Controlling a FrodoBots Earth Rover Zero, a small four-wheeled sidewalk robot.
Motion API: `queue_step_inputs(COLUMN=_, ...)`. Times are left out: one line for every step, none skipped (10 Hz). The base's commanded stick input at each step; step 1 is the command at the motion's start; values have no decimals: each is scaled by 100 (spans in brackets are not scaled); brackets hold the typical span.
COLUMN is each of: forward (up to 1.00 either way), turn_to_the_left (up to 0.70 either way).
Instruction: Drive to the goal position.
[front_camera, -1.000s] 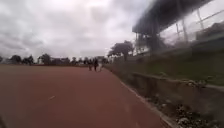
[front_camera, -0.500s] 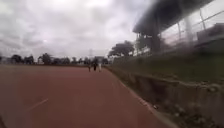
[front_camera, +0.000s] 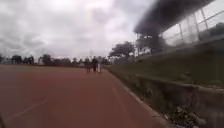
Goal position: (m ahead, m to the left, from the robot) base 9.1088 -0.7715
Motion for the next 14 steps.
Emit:
queue_step_inputs(forward=70, turn_to_the_left=0)
queue_step_inputs(forward=70, turn_to_the_left=0)
queue_step_inputs(forward=70, turn_to_the_left=0)
queue_step_inputs(forward=70, turn_to_the_left=0)
queue_step_inputs(forward=70, turn_to_the_left=0)
queue_step_inputs(forward=70, turn_to_the_left=0)
queue_step_inputs(forward=70, turn_to_the_left=0)
queue_step_inputs(forward=70, turn_to_the_left=0)
queue_step_inputs(forward=70, turn_to_the_left=0)
queue_step_inputs(forward=70, turn_to_the_left=0)
queue_step_inputs(forward=70, turn_to_the_left=0)
queue_step_inputs(forward=70, turn_to_the_left=0)
queue_step_inputs(forward=70, turn_to_the_left=0)
queue_step_inputs(forward=70, turn_to_the_left=0)
